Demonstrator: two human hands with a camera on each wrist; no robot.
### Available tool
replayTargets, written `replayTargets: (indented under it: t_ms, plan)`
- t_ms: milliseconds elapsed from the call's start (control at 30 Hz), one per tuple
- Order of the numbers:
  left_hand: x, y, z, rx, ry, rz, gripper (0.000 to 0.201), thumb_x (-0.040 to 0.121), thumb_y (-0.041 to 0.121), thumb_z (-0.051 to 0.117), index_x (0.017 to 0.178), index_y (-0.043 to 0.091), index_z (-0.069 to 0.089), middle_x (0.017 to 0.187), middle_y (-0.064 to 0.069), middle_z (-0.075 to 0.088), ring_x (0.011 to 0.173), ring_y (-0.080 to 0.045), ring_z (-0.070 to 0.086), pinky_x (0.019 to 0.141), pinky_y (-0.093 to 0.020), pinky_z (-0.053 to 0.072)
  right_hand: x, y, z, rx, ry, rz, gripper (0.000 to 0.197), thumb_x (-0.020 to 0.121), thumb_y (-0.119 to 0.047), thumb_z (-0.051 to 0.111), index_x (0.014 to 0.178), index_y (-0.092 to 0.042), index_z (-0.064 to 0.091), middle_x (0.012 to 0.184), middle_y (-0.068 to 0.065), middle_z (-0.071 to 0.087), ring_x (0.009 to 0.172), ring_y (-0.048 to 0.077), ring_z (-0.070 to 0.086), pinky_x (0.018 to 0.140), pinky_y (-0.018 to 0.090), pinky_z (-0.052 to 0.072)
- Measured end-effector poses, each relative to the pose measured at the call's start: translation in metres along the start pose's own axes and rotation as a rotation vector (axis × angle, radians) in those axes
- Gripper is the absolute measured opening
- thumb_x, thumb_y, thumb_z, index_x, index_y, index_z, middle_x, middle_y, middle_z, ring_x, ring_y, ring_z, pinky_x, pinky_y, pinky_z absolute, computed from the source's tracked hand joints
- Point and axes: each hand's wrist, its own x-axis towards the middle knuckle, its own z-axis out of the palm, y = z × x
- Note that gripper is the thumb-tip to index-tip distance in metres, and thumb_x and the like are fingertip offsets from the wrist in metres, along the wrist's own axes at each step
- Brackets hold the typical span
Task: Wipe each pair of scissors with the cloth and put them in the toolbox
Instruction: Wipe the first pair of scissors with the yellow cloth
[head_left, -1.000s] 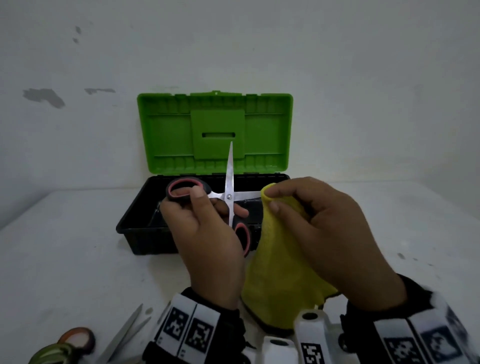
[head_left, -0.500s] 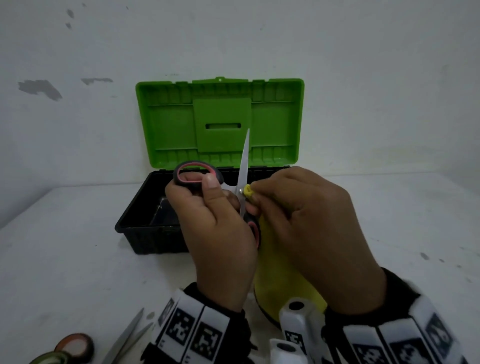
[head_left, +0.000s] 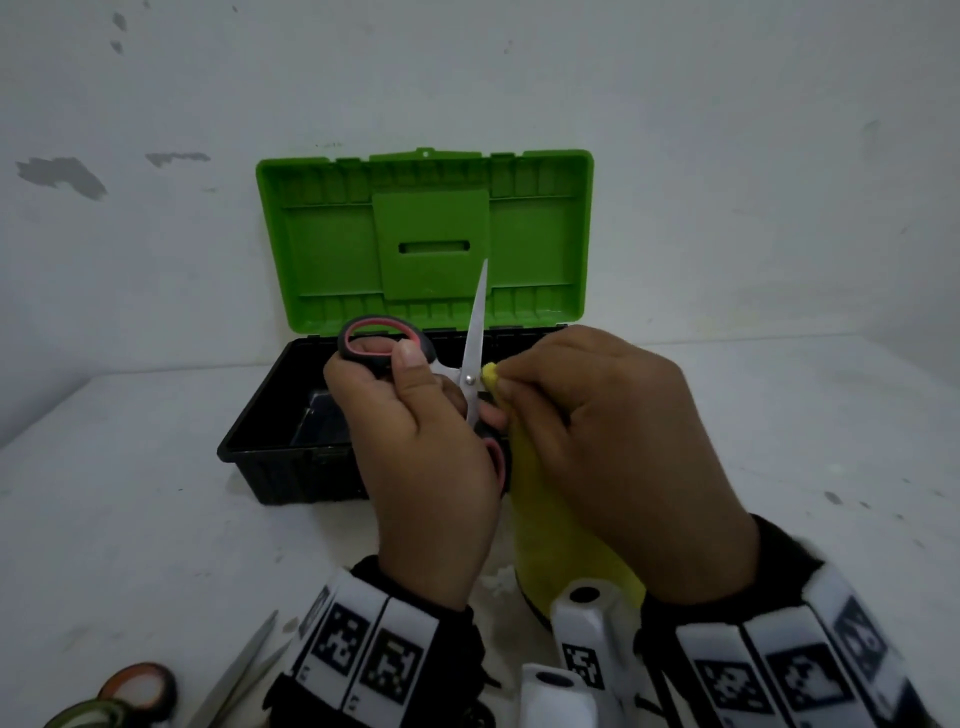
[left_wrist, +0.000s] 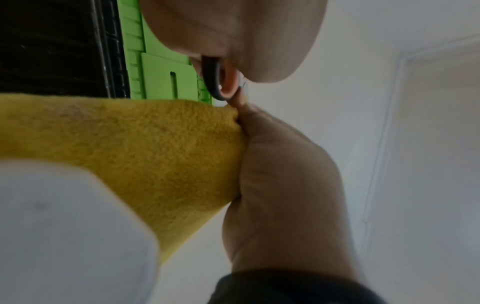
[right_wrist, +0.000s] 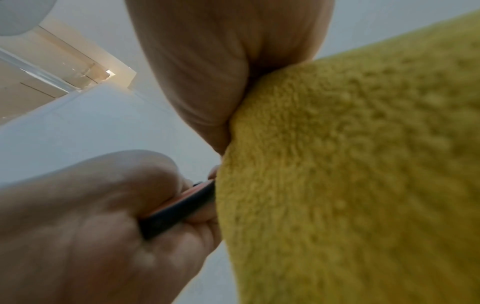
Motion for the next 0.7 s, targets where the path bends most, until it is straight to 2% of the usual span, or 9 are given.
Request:
replayTargets:
  t_ms: [67, 167, 267, 300, 367, 433, 467, 600, 700]
  plan:
    - [-0.001, -0.001, 0.001, -0.012, -0.018, -0.019, 0.015, 0.106, 0.024, 0.033, 0.095, 0.017, 0.040, 0.059, 0.008, 0.044, 0.042, -0.003, 0.044, 0.044, -0.020, 0.040, 0.000, 0.004, -0.002, -0.015, 0.005, 0.026, 0.010, 0.087, -0.016, 0.067, 0.086, -0.013, 0.077, 0.081, 0.000, 0.070, 0.075, 0.015, 0.064, 0.068, 0.037, 0.054]
    - [0.000, -0.005, 0.000, 0.008, -0.008, -0.013, 0.013, 0.106, 0.025, 0.034, 0.099, 0.017, 0.041, 0.065, 0.002, 0.043, 0.047, -0.003, 0.042, 0.048, -0.021, 0.040, -0.002, -0.005, 0.004, -0.021, -0.010, -0.009, 0.009, 0.085, -0.011, 0.067, 0.080, -0.010, 0.075, 0.078, 0.003, 0.068, 0.071, 0.018, 0.063, 0.065, 0.038, 0.053]
    - [-0.001, -0.002, 0.000, 0.002, -0.010, -0.011, 0.014, 0.106, 0.023, 0.034, 0.101, 0.013, 0.041, 0.064, 0.003, 0.043, 0.046, -0.001, 0.043, 0.047, -0.018, 0.039, -0.002, -0.006, 0.002, -0.020, -0.002, 0.017, 0.011, 0.086, -0.013, 0.066, 0.078, -0.010, 0.074, 0.077, 0.002, 0.069, 0.072, 0.017, 0.062, 0.067, 0.037, 0.052]
    - [0.000, 0.001, 0.001, -0.019, -0.020, -0.016, 0.014, 0.107, 0.021, 0.033, 0.100, 0.012, 0.041, 0.061, 0.005, 0.043, 0.043, -0.001, 0.045, 0.044, -0.017, 0.039, -0.001, -0.003, -0.001, -0.023, 0.009, 0.046, 0.010, 0.087, -0.015, 0.067, 0.081, -0.013, 0.075, 0.079, -0.001, 0.070, 0.073, 0.014, 0.062, 0.069, 0.035, 0.052]
    - [0.003, 0.005, 0.000, -0.046, -0.041, -0.023, 0.014, 0.107, 0.021, 0.031, 0.098, 0.016, 0.040, 0.058, 0.007, 0.046, 0.042, -0.003, 0.051, 0.042, -0.019, 0.042, 0.002, 0.001, -0.009, -0.010, 0.035, 0.110, 0.007, 0.088, -0.020, 0.070, 0.087, -0.019, 0.077, 0.083, -0.007, 0.072, 0.076, 0.006, 0.062, 0.072, 0.021, 0.050]
    - [0.008, 0.011, -0.001, -0.059, -0.061, -0.015, 0.015, 0.107, 0.023, 0.031, 0.096, 0.021, 0.041, 0.057, 0.008, 0.049, 0.044, -0.010, 0.056, 0.042, -0.023, 0.045, 0.006, 0.002, -0.019, 0.062, 0.058, 0.180, 0.009, 0.088, -0.026, 0.071, 0.095, -0.024, 0.076, 0.085, -0.014, 0.070, 0.083, 0.001, 0.063, 0.074, 0.008, 0.047]
    - [0.011, 0.014, -0.002, -0.063, -0.062, -0.006, 0.016, 0.107, 0.024, 0.031, 0.095, 0.023, 0.041, 0.057, 0.007, 0.049, 0.045, -0.012, 0.058, 0.042, -0.024, 0.046, 0.009, 0.001, -0.024, 0.103, 0.077, 0.208, 0.012, 0.088, -0.029, 0.071, 0.099, -0.026, 0.075, 0.086, -0.018, 0.069, 0.085, -0.002, 0.063, 0.073, 0.005, 0.046]
    - [0.020, 0.022, -0.002, -0.108, -0.042, 0.004, 0.017, 0.106, 0.026, 0.033, 0.093, 0.025, 0.044, 0.061, 0.003, 0.048, 0.048, -0.016, 0.059, 0.048, -0.029, 0.049, 0.019, -0.014, -0.036, 0.189, 0.118, 0.204, 0.010, 0.086, -0.031, 0.073, 0.096, -0.030, 0.071, 0.083, -0.019, 0.067, 0.083, -0.001, 0.063, 0.068, 0.006, 0.046]
    - [0.022, 0.023, -0.002, -0.106, -0.023, 0.036, 0.017, 0.106, 0.027, 0.035, 0.093, 0.023, 0.046, 0.060, 0.007, 0.048, 0.053, -0.011, 0.049, 0.052, -0.026, 0.045, 0.024, -0.026, -0.028, 0.152, 0.104, 0.127, 0.006, 0.085, -0.025, 0.075, 0.091, -0.025, 0.074, 0.083, -0.018, 0.068, 0.082, 0.000, 0.063, 0.071, 0.010, 0.048]
